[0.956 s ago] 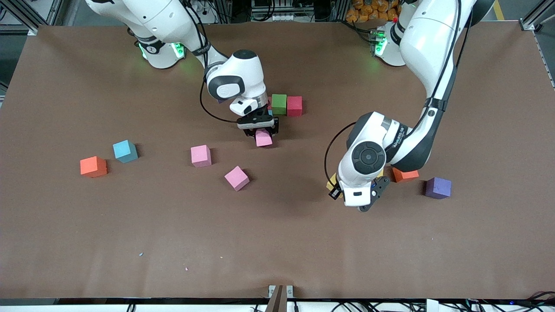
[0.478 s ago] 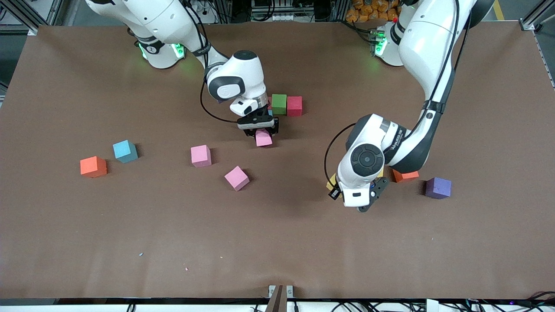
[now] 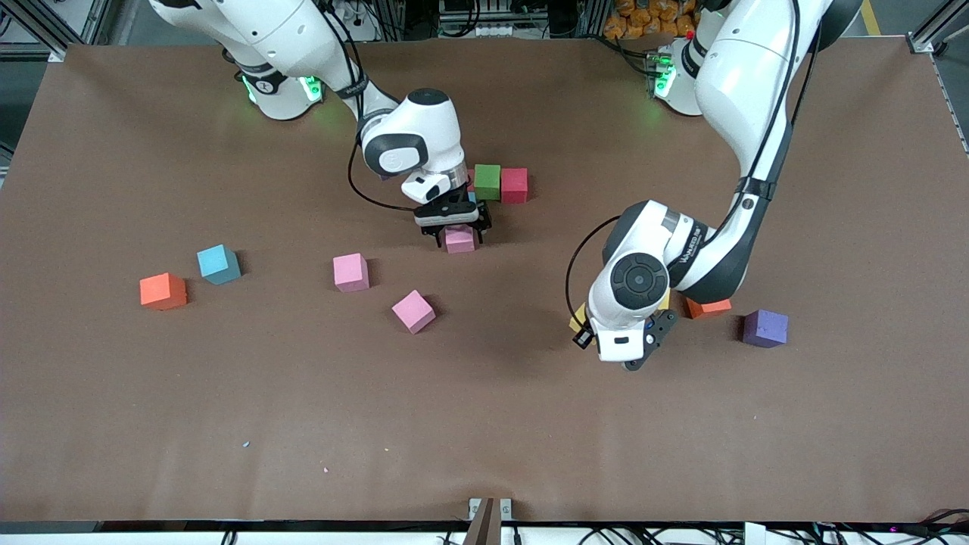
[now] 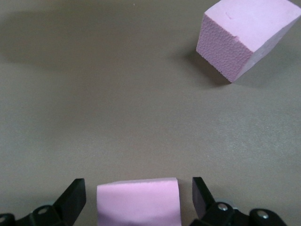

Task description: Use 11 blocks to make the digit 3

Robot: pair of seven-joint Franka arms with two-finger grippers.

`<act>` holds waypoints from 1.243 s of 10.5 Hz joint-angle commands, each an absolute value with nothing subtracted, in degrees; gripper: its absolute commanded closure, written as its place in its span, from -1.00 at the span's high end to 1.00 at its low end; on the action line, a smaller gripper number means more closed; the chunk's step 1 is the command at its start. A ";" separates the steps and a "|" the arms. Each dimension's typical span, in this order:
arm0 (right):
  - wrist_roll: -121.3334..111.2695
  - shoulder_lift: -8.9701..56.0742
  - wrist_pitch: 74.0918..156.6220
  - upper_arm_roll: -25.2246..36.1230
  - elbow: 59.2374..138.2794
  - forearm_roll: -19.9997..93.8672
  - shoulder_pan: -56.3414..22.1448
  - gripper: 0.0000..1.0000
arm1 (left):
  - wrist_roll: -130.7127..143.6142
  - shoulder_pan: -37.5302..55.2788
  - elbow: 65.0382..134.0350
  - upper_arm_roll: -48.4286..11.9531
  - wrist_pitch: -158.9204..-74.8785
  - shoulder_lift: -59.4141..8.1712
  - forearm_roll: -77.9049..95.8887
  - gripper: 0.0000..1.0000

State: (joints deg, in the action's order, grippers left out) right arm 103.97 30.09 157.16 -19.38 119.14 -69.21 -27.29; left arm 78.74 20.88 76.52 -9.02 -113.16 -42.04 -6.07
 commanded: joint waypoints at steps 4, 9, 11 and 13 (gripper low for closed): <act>103.20 27.08 161.62 -18.81 119.53 -70.93 -24.62 1.00 | 79.10 21.18 76.46 -8.88 -113.38 -41.75 -6.86 -1.00; 97.92 24.53 162.24 -18.90 119.71 -70.31 -21.81 1.00 | 95.23 21.71 78.21 -11.06 -113.47 -40.44 -5.28 -1.00; 97.12 24.08 162.42 -18.90 119.71 -70.22 -20.57 1.00 | 99.74 21.79 80.32 -13.09 -113.73 -39.64 -5.01 -1.00; 97.21 24.17 162.25 -18.90 119.62 -70.05 -20.57 1.00 | 109.01 21.27 84.79 -16.76 -117.14 -39.29 -4.92 -1.00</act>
